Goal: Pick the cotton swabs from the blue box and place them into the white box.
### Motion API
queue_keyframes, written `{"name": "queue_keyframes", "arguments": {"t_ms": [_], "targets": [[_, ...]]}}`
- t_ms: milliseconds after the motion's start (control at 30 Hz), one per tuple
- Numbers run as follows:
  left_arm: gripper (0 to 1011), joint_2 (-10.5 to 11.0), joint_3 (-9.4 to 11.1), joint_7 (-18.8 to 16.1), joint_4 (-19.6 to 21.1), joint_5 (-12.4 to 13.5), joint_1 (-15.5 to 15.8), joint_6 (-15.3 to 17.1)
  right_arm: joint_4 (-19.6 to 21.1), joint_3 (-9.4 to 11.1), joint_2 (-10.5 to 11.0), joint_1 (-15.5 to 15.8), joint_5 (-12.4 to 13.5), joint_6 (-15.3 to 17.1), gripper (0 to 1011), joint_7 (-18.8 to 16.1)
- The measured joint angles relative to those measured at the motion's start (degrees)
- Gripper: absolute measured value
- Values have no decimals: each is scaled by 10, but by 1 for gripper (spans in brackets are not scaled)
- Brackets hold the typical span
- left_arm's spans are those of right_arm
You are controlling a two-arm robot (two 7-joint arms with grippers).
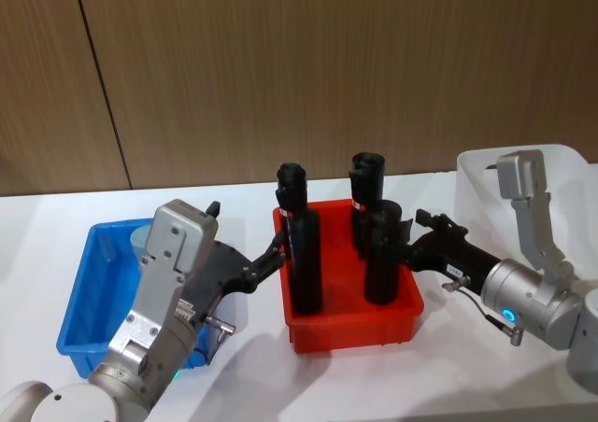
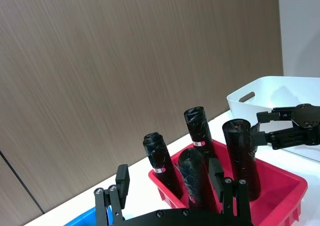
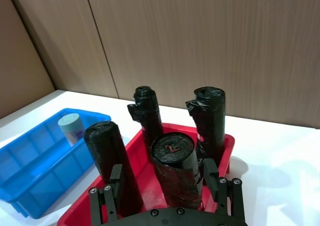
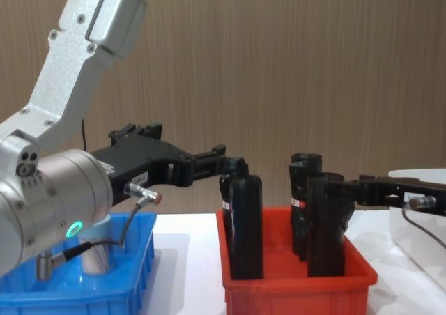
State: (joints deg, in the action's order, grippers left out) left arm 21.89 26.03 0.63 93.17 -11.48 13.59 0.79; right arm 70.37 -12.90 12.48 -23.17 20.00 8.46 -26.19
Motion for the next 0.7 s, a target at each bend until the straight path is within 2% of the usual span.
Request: {"name": "queue_keyframes", "arguments": {"t_ms": [700], "targets": [[1004,0,0,0,0,0,0,0,-21,3,4,-11,17,-16,1002,-40]]}}
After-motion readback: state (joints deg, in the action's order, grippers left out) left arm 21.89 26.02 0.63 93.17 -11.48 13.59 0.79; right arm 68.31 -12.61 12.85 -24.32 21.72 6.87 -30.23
